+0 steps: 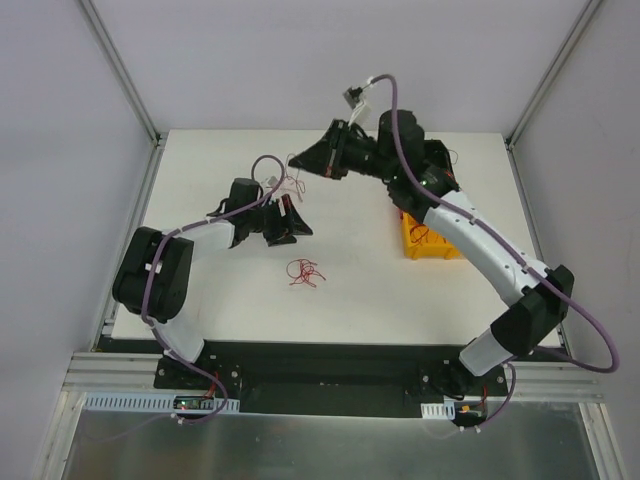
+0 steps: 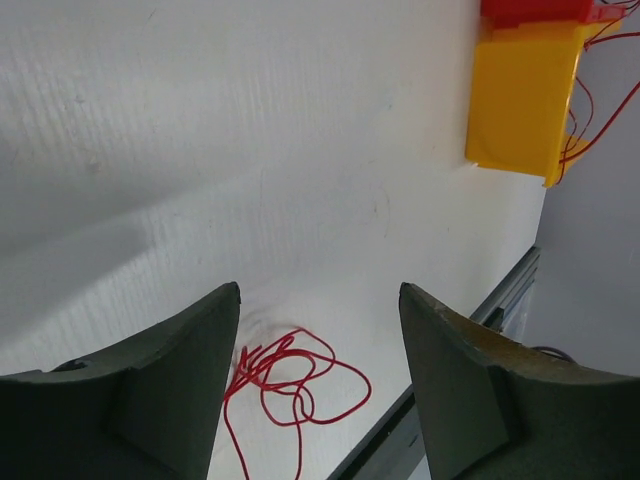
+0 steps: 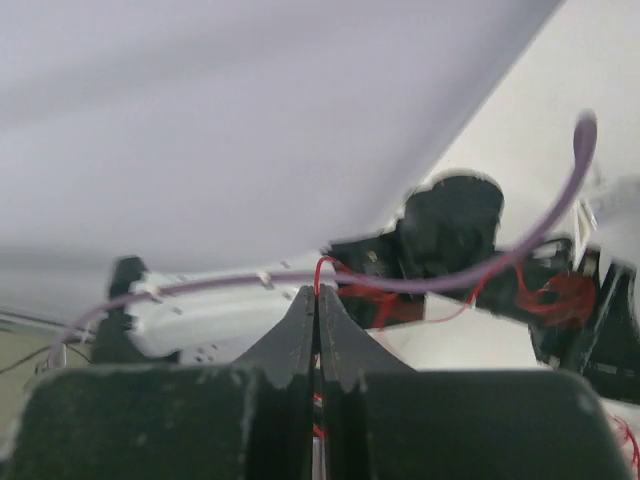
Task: Untangle the cables
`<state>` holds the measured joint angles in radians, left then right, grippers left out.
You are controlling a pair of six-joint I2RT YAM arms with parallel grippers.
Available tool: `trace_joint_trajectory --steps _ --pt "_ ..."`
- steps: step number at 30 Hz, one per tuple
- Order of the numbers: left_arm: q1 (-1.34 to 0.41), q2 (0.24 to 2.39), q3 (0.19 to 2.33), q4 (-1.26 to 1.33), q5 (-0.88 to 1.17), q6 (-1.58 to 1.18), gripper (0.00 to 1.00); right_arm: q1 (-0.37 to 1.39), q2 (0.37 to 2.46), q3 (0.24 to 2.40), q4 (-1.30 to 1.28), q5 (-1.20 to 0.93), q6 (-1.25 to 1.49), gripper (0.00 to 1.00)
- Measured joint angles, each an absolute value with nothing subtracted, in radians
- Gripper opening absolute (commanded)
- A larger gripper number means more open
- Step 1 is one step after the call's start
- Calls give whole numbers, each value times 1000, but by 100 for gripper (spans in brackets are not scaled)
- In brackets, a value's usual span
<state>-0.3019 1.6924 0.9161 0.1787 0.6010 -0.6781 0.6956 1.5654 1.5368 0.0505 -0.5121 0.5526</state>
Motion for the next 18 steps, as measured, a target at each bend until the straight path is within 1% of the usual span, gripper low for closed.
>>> trace_joint_trajectory --steps 2,4,6,7,11,15,18 --pt "-304 1693 885 205 599 -694 66 686 1565 1652 -20 -502 529 0" --pt "-299 1671 823 234 597 -709 72 675 1544 1748 -81 -474 477 0" --pt "-292 1624 757 231 593 -719 77 662 1485 1777 -143 -435 413 0" --pt "-292 1590 731 221 591 -720 78 653 1446 1773 -176 -414 379 0" --pt "-287 1425 705 188 601 -701 80 583 1261 1636 -254 -348 265 0" --pt "-287 1295 709 167 629 -659 81 415 1109 1425 -337 -317 187 0" --pt "-287 1253 714 141 663 -633 81 290 1073 1319 -416 -301 136 1"
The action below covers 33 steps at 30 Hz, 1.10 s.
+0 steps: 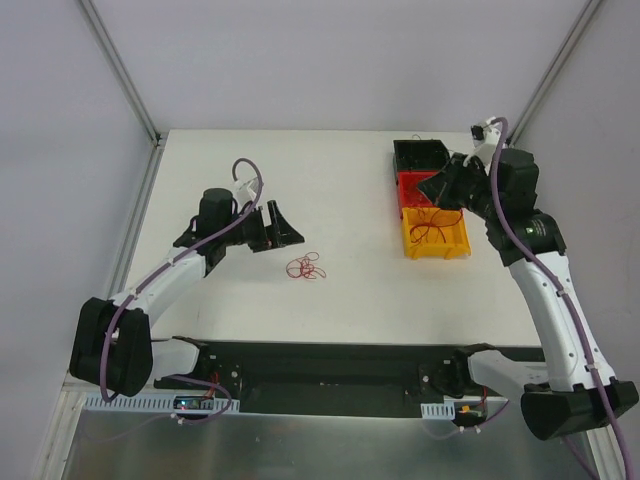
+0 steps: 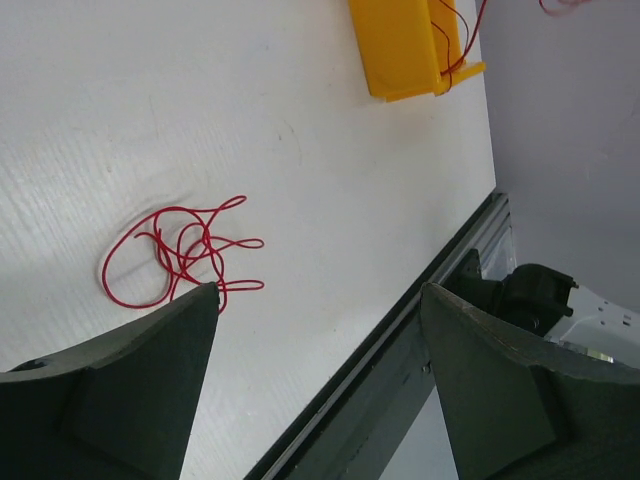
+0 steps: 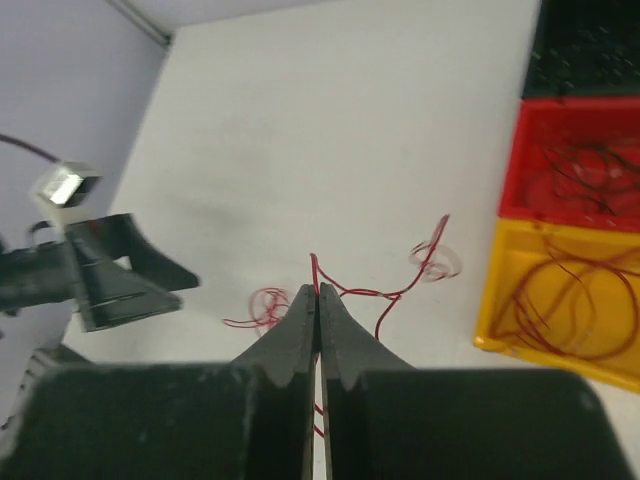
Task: Untangle the cables
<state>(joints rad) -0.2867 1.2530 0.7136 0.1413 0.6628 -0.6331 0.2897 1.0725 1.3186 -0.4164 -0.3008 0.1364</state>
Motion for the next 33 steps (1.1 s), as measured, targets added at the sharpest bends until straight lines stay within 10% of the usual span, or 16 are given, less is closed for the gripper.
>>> trace_joint_trajectory --steps 33 --pt "-287 1249 786 59 807 -583 81 53 1192 1182 -577 14 -46 0"
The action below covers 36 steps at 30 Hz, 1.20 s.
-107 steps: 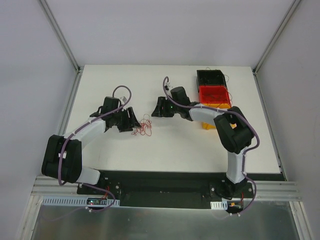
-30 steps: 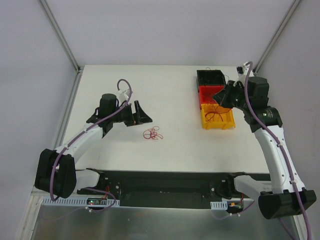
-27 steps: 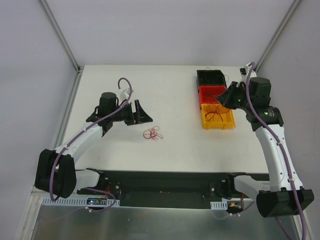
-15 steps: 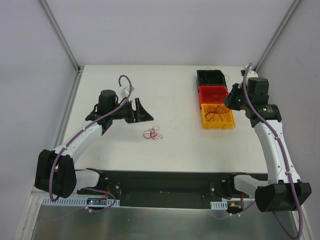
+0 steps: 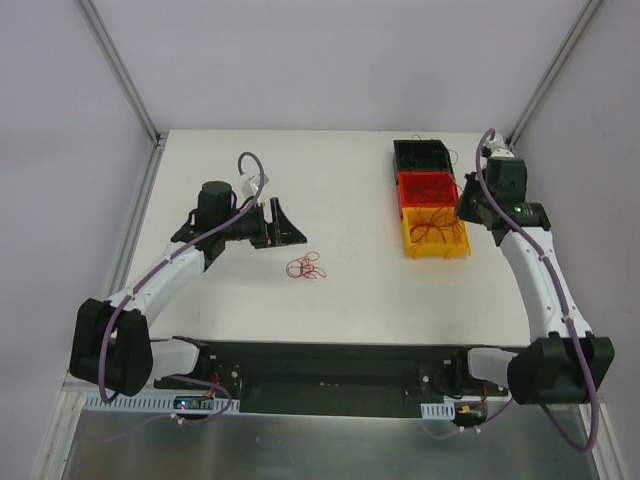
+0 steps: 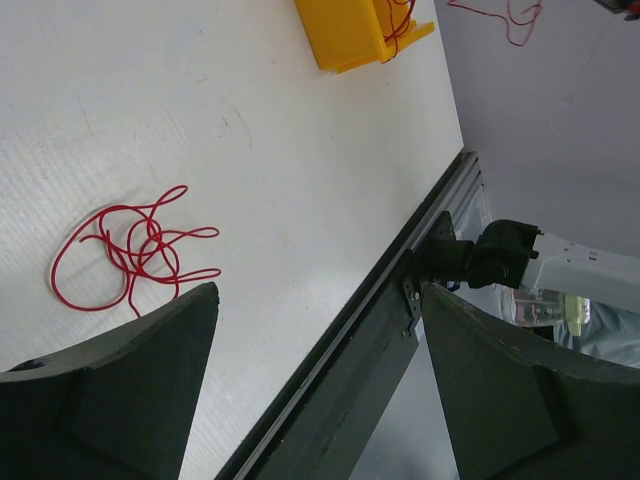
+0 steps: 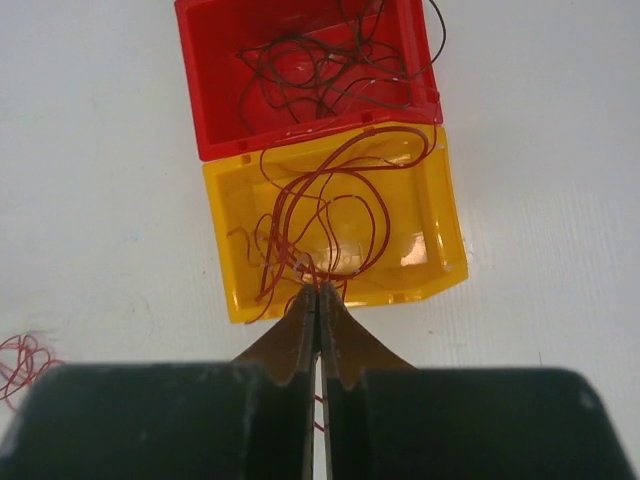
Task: Untangle the cables
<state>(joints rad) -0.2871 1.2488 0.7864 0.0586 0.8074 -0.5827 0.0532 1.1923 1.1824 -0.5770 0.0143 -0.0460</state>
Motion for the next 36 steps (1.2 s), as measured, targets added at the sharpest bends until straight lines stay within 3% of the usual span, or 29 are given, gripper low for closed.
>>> trace_joint_trajectory --steps 10,15,19,24,29,36 --pt "-287 1230 767 54 807 -583 82 43 1474 1043 -302 -15 -58 1" --pt "-287 1190 757 33 790 -582 82 44 1502 1021 -255 9 -59 19" --pt "-287 1178 754 15 754 -580 80 44 1487 1023 -262 32 -62 49" --pt "-287 1185 753 -16 707 -575 75 50 1459 1080 -347 72 -68 64" --pt "-289 1216 741 -63 639 -560 73 103 1367 1121 -420 126 -84 72" --pt "-329 1287 737 -100 588 -529 73 168 1333 1147 -437 127 -91 73"
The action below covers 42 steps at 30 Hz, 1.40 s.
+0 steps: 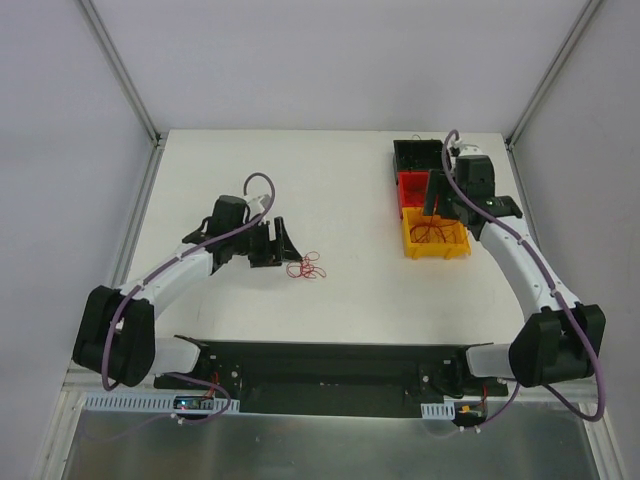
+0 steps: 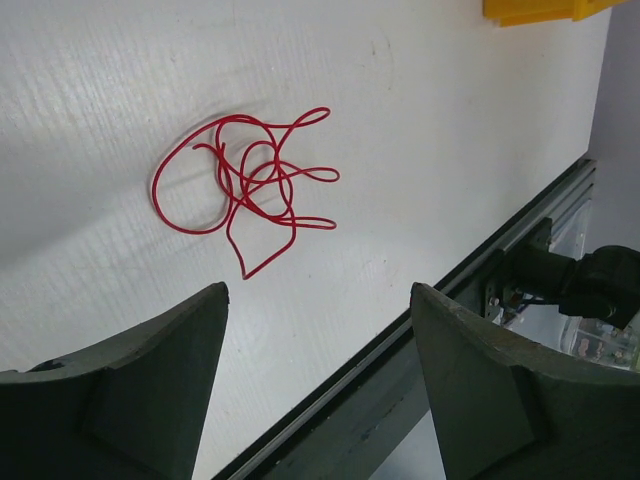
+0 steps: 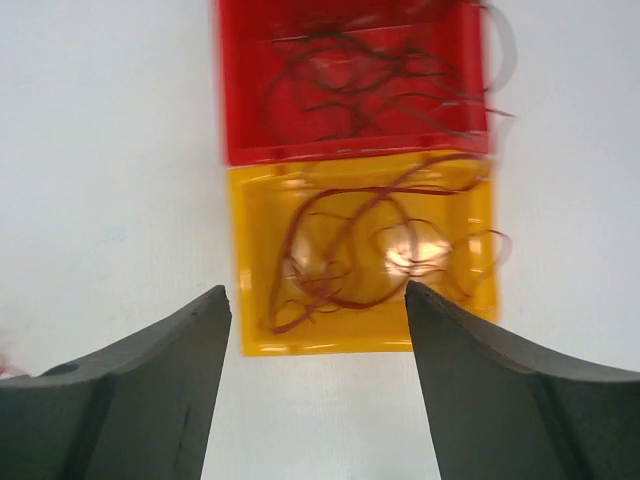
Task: Untangle the cables
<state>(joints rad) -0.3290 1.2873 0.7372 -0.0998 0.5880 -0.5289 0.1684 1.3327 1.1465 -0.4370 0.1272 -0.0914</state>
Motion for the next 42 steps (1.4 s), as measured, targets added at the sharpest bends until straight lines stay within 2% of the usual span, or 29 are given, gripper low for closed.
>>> trace_joint_trajectory --steps 5,8,9,11,16,21,24,28,29,30,32,34,37,42 --pt "-358 1354 737 -112 550 -513 68 356 1343 1113 -358 -21 -62 69" --pt "-361 1403 739 -112 530 -506 62 486 1388 1034 -199 -181 16 68" --pt "-362 1419 740 -113 522 -504 54 516 1420 1013 -144 -233 41 68" --pt "-367 1454 746 -114 513 -500 32 565 1509 995 -49 -323 78 68" --pt "-368 1509 760 -109 517 -485 1 635 1709 985 134 -486 131 68" --pt "-368 1459 754 -99 522 -479 0 645 1752 966 217 -598 144 68" --pt "-368 1383 744 -100 524 -480 0 663 1753 958 246 -606 135 60" --pt "-368 1271 738 -100 546 -487 0 686 1773 957 251 -604 121 56" --pt "-368 1248 738 -100 553 -488 0 689 1781 957 252 -597 122 52" --pt "-368 1229 738 -101 561 -490 0 692 1788 957 253 -587 124 43" --pt "-368 1200 739 -109 573 -492 0 696 1797 957 262 -562 136 18" --pt "-368 1177 740 -121 577 -496 0 698 1798 957 274 -522 163 6" --pt "-368 1150 756 -151 579 -499 0 701 1798 957 292 -447 205 0" --pt "-368 1077 826 -234 567 -482 0 698 1792 948 302 -350 233 0"
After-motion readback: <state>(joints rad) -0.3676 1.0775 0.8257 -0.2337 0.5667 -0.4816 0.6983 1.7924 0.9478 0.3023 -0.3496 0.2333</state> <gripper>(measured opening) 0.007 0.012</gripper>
